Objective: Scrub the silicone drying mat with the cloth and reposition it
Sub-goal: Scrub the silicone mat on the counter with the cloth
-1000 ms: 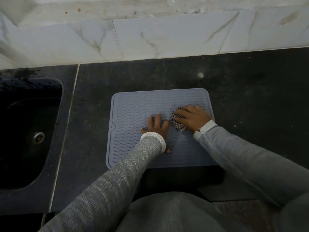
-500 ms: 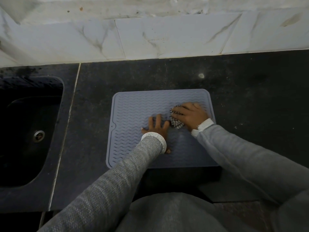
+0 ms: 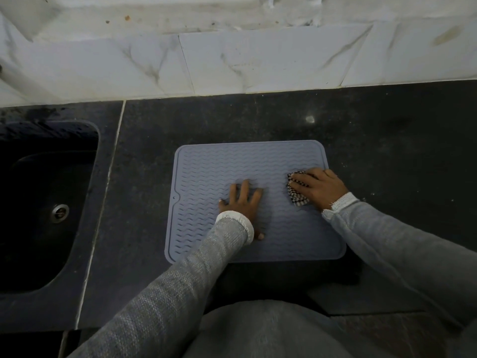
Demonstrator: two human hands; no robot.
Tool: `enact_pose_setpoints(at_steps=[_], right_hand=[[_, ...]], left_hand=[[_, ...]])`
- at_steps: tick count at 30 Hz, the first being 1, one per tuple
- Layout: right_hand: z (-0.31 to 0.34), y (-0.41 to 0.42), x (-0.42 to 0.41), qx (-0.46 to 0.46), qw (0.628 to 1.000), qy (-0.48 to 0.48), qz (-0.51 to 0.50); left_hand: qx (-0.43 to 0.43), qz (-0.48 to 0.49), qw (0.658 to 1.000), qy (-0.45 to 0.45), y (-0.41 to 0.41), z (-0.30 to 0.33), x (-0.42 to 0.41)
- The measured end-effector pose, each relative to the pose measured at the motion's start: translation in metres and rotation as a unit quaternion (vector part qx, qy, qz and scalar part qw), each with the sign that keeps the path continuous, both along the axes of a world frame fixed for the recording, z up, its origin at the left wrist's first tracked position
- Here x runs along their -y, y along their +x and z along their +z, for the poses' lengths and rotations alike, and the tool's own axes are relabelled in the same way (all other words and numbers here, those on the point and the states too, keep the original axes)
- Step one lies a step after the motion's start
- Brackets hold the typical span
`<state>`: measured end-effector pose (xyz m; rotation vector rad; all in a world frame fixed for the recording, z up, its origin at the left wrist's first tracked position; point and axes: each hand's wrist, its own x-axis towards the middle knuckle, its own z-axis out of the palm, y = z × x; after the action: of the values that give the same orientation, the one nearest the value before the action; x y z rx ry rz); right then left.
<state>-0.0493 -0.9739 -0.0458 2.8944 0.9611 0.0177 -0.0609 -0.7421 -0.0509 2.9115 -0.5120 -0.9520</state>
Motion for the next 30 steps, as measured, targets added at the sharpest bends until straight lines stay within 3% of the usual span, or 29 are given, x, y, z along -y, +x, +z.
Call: enact_pose_setpoints(at_steps=[5,14,20,26,30], right_hand=[[0.001,-0.001,-0.002,0.009,1.000,0.010,-0.025],[0.012,0.009,-0.036,-0.047,0.994,0.080,-0.059],[-0.003,0.017,-0.092,-0.070,0.997,-0.012,-0.011],[-0.004,0.014,-0.039,-0.092,0.994,-0.062,-0.013],[0.004,0.018,-0.037,-0.087,0.994,-0.047,-0.041]], left_hand=[[0.068,0.020,0.997,-0.029,-0.019,-0.004,-0.026],[0.011,0.051,0.999,0.004,-0.025,0.002,-0.036],[0.006,0.061,0.998,0.024,-0.023,0.002,-0.032],[0.008,0.056,0.998,0.019,-0.023,0.002,-0.034],[0.009,0.057,0.998,0.025,-0.022,0.005,-0.031]])
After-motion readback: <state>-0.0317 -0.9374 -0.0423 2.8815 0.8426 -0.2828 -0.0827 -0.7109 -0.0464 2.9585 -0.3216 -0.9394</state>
